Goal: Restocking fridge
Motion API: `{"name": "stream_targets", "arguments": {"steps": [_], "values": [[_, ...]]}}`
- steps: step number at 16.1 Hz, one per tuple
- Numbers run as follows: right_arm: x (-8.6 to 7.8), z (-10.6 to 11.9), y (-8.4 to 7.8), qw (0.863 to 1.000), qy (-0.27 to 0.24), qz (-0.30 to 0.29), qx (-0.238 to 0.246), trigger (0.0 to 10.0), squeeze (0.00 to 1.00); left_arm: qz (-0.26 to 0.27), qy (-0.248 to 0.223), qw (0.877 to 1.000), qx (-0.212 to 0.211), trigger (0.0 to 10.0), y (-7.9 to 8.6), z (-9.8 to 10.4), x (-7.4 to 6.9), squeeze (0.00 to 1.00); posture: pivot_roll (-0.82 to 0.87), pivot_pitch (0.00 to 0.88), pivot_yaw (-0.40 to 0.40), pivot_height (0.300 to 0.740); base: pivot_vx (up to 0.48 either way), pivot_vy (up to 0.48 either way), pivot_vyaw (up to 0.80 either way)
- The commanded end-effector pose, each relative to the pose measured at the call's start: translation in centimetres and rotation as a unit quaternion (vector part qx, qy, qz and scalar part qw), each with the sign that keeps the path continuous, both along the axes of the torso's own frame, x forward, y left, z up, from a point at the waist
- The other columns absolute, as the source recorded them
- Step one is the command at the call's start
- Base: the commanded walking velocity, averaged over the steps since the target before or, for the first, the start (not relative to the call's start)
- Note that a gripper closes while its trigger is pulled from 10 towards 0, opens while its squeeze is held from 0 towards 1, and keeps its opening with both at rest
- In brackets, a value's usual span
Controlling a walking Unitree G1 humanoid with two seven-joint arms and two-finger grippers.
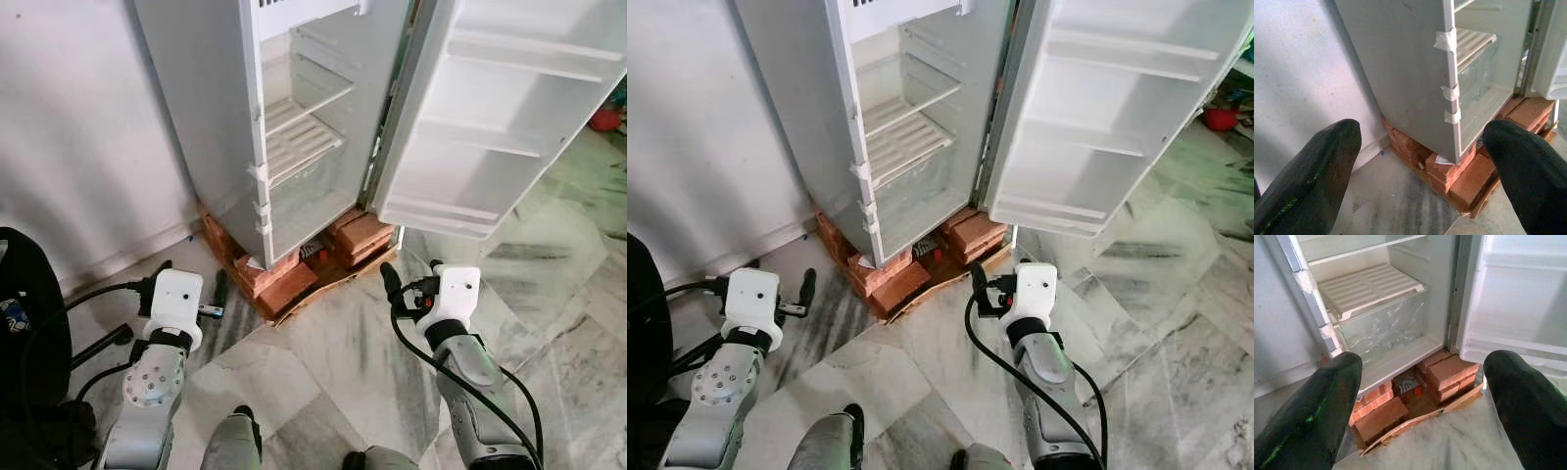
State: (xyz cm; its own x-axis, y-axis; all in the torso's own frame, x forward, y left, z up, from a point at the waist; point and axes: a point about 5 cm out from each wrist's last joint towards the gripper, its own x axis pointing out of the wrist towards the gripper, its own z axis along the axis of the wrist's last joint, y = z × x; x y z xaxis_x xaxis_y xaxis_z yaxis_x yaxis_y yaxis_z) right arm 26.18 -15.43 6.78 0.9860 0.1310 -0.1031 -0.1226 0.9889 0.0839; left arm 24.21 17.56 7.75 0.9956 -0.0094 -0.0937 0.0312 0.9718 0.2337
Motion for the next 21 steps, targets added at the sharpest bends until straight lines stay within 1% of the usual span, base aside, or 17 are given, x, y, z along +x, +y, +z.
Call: {"name": "stream_targets", "arguments": {"steps": [1, 5, 9, 14, 16, 19, 20, 21], "values": [[-0.2, 0.5, 0.1, 1.0, -0.017, 0.01, -0.001, 10.0, 0.0, 0.009, 0.007, 1.0, 0.005, 10.0, 0.4, -0.3, -0.3, 0.0, 0.15, 0.101, -0.059, 0.74, 0.0, 0.0, 0.63], [0.1, 0.7, 0.0, 1.0, -0.021, 0.003, -0.003, 10.0, 0.0, 0.01, 0.008, 1.0, 0.006, 10.0, 0.3, -0.4, -0.3, 0.0, 0.15, 0.104, -0.061, 0.74, 0.0, 0.0, 0.77], [0.0, 0.7, -0.2, 1.0, -0.022, -0.001, -0.006, 10.0, 0.0, 0.009, 0.008, 1.0, -0.002, 10.0, 0.2, -0.5, -0.3, 0.0, 0.15, 0.108, -0.061, 0.74, 0.0, -0.257, 0.77], [0.0, 0.7, -0.1, 1.0, -0.023, -0.001, -0.007, 10.0, 0.0, 0.009, 0.01, 1.0, -0.002, 10.0, 0.2, -0.5, -0.3, 0.0, 0.15, 0.107, -0.061, 0.74, 0.0, 0.0, 0.7], [0.1, 0.8, -0.2, 1.0, -0.025, -0.003, -0.006, 10.0, 0.0, 0.01, 0.011, 1.0, -0.001, 10.0, 0.3, -0.5, -0.3, 0.0, 0.15, 0.105, -0.06, 0.74, 0.0, 0.0, 0.44], [0.1, 0.9, -0.6, 0.999, -0.03, -0.018, -0.01, 10.0, 0.0, 0.012, 0.006, 1.0, -0.007, 10.0, 0.2, -0.5, -0.3, 0.0, 0.15, 0.105, -0.061, 0.74, 0.0, 0.0, 0.0], [0.1, 1.0, -0.7, 0.999, -0.031, -0.024, -0.013, 10.0, 0.0, 0.014, 0.003, 1.0, -0.011, 10.0, 0.2, -0.4, -0.3, 0.0, 0.15, 0.105, -0.061, 0.74, 0.0, 0.0, 0.0], [0.2, 1.1, -1.2, 0.998, -0.033, -0.043, -0.02, 10.0, 0.0, 0.012, -0.007, 1.0, -0.02, 10.0, 0.2, -0.3, -0.4, 0.0, 0.15, 0.105, -0.061, 0.74, 0.0, 0.0, 0.0]]}}
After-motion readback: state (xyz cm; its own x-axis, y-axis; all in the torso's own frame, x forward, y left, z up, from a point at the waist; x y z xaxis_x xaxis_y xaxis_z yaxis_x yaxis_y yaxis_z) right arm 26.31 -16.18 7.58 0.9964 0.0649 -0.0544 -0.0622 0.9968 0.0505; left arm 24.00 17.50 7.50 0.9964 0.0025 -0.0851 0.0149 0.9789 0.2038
